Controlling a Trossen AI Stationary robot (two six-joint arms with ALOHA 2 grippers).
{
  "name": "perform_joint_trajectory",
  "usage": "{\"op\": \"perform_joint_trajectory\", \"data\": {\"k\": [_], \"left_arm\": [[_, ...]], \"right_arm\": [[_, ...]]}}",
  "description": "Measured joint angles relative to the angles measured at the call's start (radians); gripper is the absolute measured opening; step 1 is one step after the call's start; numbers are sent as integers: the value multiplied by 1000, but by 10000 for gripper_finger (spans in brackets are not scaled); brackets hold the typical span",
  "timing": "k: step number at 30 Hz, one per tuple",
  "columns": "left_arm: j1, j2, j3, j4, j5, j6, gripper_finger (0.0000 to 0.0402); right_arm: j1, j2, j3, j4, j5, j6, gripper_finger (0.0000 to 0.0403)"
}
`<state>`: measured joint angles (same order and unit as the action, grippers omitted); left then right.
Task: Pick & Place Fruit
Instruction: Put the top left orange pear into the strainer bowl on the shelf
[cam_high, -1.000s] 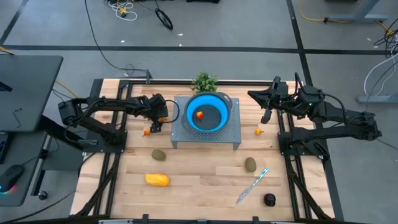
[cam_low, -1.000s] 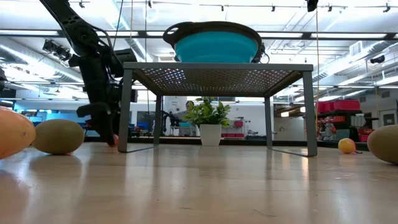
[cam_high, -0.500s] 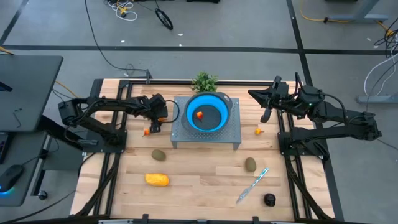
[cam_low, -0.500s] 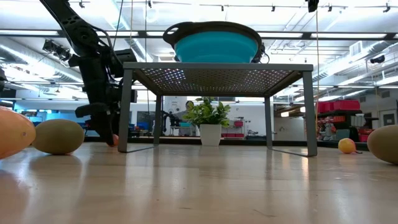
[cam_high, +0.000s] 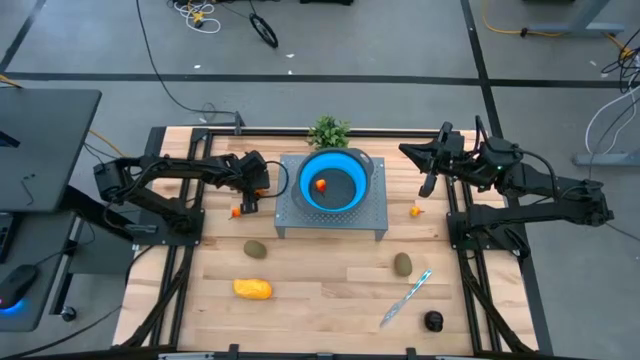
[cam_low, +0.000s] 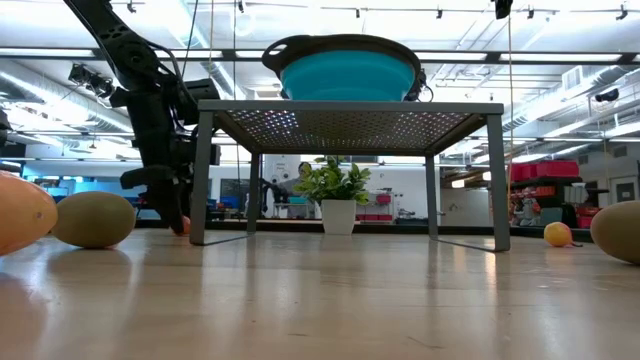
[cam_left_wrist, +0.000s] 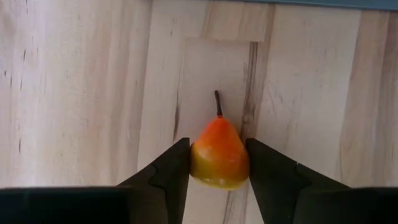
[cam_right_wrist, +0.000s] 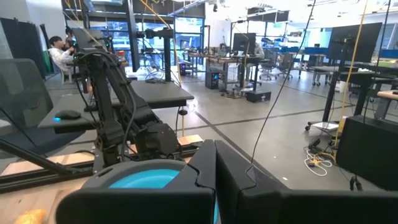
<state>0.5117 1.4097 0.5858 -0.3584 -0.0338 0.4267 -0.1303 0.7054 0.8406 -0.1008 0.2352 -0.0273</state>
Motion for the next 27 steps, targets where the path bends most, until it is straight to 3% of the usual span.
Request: {"op": "perform_joint_trajectory", "data": {"k": [12,19,27], "left_arm": [[0,-1,0,-3,0,0,149],[0,-18,57,-139,0,2,147],[0,-77,64,-176,0,0,145]], "right_arm": [[0,0,0,0,0,0,0],[0,0,0,0,0,0,0],[0,0,0,0,0,0,0]]}}
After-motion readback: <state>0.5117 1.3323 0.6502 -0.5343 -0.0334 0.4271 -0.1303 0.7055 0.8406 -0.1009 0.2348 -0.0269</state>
